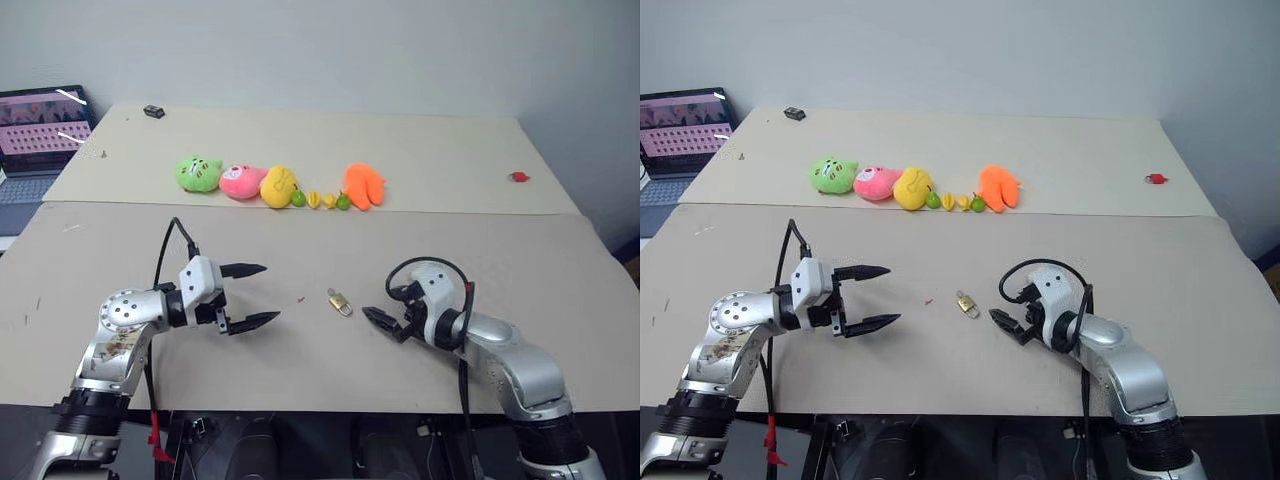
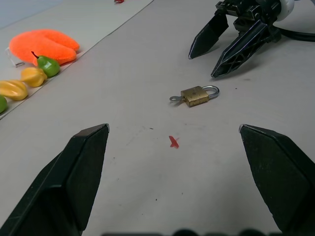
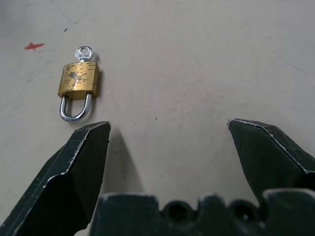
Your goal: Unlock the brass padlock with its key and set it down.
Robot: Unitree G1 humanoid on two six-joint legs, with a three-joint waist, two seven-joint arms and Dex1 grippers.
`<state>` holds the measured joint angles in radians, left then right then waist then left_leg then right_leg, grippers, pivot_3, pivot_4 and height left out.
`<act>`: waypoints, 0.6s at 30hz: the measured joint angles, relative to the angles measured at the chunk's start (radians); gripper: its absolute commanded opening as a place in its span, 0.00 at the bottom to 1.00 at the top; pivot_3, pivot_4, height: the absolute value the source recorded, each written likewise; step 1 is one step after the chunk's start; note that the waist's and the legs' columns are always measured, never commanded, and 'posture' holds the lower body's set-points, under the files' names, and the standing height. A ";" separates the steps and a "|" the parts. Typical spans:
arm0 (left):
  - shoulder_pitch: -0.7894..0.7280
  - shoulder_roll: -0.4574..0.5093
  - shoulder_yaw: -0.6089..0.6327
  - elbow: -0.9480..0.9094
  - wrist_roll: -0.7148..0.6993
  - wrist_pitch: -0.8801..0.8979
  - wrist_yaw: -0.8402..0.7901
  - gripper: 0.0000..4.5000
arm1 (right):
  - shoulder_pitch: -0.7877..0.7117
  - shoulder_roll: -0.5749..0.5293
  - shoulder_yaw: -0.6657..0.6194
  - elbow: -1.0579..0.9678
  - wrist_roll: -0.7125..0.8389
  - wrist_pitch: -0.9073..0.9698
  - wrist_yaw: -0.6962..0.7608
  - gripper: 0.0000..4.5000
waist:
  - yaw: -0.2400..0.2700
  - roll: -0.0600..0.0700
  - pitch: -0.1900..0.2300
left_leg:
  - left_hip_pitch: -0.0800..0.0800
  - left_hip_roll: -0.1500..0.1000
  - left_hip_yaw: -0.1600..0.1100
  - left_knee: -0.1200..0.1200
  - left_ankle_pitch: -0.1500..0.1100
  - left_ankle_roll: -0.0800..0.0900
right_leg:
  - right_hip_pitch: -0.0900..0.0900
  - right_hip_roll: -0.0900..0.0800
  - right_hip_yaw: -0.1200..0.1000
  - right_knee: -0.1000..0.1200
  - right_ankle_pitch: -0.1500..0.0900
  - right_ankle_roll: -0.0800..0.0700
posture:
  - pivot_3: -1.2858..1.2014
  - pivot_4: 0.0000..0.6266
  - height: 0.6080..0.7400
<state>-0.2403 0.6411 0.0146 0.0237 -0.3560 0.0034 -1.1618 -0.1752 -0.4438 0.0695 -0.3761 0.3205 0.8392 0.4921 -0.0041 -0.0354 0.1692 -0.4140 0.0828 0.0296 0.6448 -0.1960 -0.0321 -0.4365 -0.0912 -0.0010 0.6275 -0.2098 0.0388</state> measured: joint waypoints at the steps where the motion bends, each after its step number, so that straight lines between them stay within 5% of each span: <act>1: -0.002 0.000 -0.001 0.000 0.000 0.001 0.000 1.00 | 0.007 0.000 0.000 -0.009 0.001 0.000 0.000 1.00 | 0.000 0.000 0.000 | 0.000 0.000 0.000 0.000 0.000 0.000 | 0.000 0.000 0.000 0.000 0.000 0.000 | 0.52 0.24 0.86; 10: -0.030 -0.009 -0.002 0.012 -0.002 0.031 -0.005 1.00 | 0.038 -0.053 -0.088 -0.001 0.135 0.019 0.133 1.00 | 0.002 0.000 0.000 | 0.000 0.000 0.000 0.000 0.000 0.000 | 0.000 0.000 0.000 0.000 0.000 0.000 | 0.52 0.24 0.86; 18: -0.036 -0.024 -0.002 0.017 -0.002 0.050 -0.004 1.00 | 0.098 -0.031 -0.018 0.105 -0.053 -0.418 0.144 1.00 | 0.001 0.000 0.000 | -0.001 0.000 0.000 0.000 0.000 0.000 | 0.000 0.000 0.001 0.000 0.000 0.000 | 0.52 0.24 0.86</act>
<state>-0.2761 0.6171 0.0128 0.0410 -0.3580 0.0535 -1.1655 -0.0776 -0.4752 0.0514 -0.2707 0.2674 0.4210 0.6366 -0.0030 -0.0353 0.1692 -0.4146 0.0824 0.0296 0.6449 -0.1960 -0.0321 -0.4367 -0.0909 -0.0001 0.6275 -0.2099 0.0393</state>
